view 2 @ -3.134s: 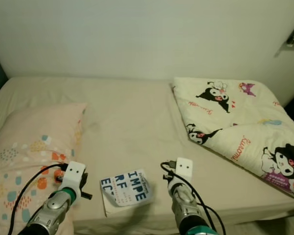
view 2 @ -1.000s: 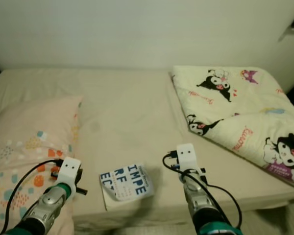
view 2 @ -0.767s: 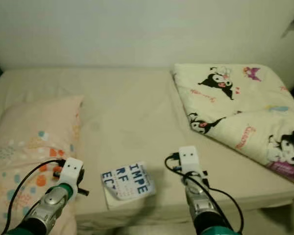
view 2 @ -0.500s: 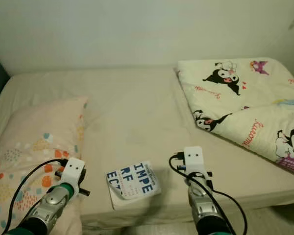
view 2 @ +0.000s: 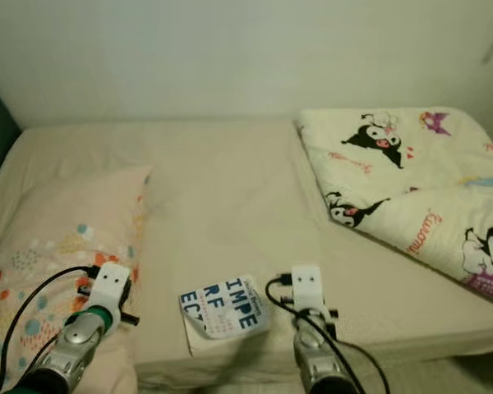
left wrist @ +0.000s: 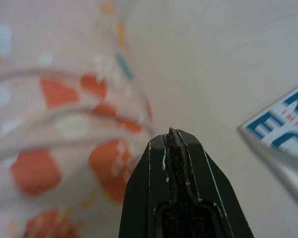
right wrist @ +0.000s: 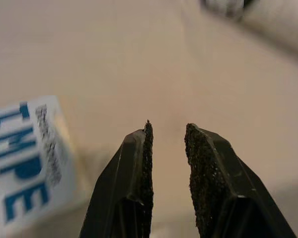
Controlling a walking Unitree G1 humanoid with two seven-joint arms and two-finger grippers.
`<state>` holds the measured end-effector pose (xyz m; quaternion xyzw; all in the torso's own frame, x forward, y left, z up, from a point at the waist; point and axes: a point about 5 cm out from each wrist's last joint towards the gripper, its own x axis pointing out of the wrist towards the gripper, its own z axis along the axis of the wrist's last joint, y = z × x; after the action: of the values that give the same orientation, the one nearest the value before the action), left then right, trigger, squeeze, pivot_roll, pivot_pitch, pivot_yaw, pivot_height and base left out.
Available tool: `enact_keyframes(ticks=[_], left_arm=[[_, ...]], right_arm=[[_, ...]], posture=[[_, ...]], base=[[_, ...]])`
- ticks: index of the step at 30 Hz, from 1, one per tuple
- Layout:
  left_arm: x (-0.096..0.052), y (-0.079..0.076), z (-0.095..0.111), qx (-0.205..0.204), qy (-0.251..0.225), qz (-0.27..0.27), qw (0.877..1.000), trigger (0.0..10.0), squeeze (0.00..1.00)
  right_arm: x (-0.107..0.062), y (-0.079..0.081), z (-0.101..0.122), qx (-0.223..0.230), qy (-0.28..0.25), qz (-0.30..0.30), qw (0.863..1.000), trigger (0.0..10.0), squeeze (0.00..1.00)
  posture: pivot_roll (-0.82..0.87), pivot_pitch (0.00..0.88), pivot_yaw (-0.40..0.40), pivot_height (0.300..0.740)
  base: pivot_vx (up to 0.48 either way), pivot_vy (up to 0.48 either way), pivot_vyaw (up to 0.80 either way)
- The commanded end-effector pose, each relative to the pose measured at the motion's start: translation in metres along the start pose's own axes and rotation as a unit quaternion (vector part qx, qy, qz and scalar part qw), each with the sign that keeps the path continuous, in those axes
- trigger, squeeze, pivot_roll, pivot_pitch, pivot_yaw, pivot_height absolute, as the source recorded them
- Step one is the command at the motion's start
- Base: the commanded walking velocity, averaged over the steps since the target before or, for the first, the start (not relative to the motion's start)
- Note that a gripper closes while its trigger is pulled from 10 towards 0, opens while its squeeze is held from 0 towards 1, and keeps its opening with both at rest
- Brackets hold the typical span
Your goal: Clean up the room
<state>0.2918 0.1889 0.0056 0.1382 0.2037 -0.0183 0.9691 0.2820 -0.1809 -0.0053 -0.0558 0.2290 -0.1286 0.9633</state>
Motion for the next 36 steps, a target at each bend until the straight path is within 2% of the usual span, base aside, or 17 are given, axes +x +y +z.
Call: enact_keyframes(ticks=[1,5,9,11,12,15,18,24,25,28,29,33,36], left_arm=[[-0.005,-0.003,-0.012,-0.002,0.019,-0.003,1.0,10.0,0.0],[-0.007,-0.008,-0.016,0.002,0.023,-0.013,1.0,10.0,0.0],[-0.007,-0.011,-0.015,0.002,0.021,-0.018,1.0,10.0,0.0],[-0.006,-0.014,-0.011,0.012,0.015,-0.027,0.999,10.0,0.0],[-0.002,-0.016,-0.001,0.019,0.001,-0.033,0.999,10.0,0.0],[-0.002,-0.016,-0.001,0.019,0.001,-0.033,0.999,10.0,0.0],[0.003,-0.014,0.01,0.023,-0.014,-0.036,0.999,10.0,0.0],[0.003,-0.012,0.015,0.01,-0.026,-0.041,0.999,10.0,0.0],[0.001,-0.014,0.013,0.009,-0.029,-0.043,0.999,10.0,0.0],[0.0,-0.015,0.012,0.008,-0.031,-0.045,0.998,10.0,0.0],[-0.002,-0.015,0.008,0.005,-0.026,-0.04,0.999,10.0,0.0],[-0.004,-0.014,0.006,0.006,-0.022,-0.036,0.999,10.0,0.0],[-0.005,-0.009,0.009,0.016,-0.022,-0.025,0.999,10.0,0.0]], right_arm=[[-0.004,-0.003,-0.014,0.044,0.032,-0.007,0.998,10.0,0.0],[-0.007,-0.003,-0.019,0.077,0.029,-0.009,0.997,10.0,0.0],[-0.008,-0.004,-0.021,0.086,0.023,-0.011,0.996,10.0,0.0],[-0.01,-0.004,-0.026,0.091,0.024,-0.01,0.995,10.0,0.0],[-0.012,-0.005,-0.027,0.103,0.023,-0.009,0.994,10.0,0.0],[-0.012,-0.005,-0.027,0.103,0.023,-0.009,0.994,10.0,0.0],[-0.012,-0.005,-0.028,0.119,0.027,-0.014,0.992,10.0,0.0],[-0.012,-0.005,-0.029,0.105,0.034,-0.016,0.994,10.0,0.0],[-0.013,-0.007,-0.031,0.101,0.037,-0.019,0.994,10.0,0.0],[-0.013,-0.008,-0.033,0.098,0.04,-0.02,0.994,10.0,0.0],[-0.015,-0.01,-0.037,0.09,0.045,-0.025,0.995,10.0,0.0],[-0.015,-0.011,-0.039,0.085,0.047,-0.027,0.995,10.0,0.0],[-0.014,-0.012,-0.033,0.088,0.027,-0.023,0.996,10.0,0.0]], posture=[[0.14,0.022,0.053,0.74],[0.13,0.012,0.054,0.74],[0.12,0.0,0.05,0.74],[0.13,0.0,0.05,0.74],[0.14,0.0,0.063,0.74],[0.14,0.0,0.063,0.74],[0.13,0.0,0.07,0.74],[0.11,0.0,0.067,0.74],[0.11,0.0,0.031,0.74],[0.11,0.0,0.031,0.74],[0.11,0.0,0.008,0.74],[0.11,0.0,0.01,0.74],[0.14,0.0,0.032,0.74]], base=[[0.0,0.0,0.0],[0.0,0.0,0.0],[0.0,0.0,0.0],[0.0,0.0,0.0],[0.0,0.0,0.0],[0.0,0.0,0.0],[0.0,0.0,0.0],[0.0,0.0,0.0],[0.0,0.0,0.0],[0.0,0.0,0.0],[0.0,0.0,0.0],[0.0,0.0,0.0],[0.0,0.0,0.0]])
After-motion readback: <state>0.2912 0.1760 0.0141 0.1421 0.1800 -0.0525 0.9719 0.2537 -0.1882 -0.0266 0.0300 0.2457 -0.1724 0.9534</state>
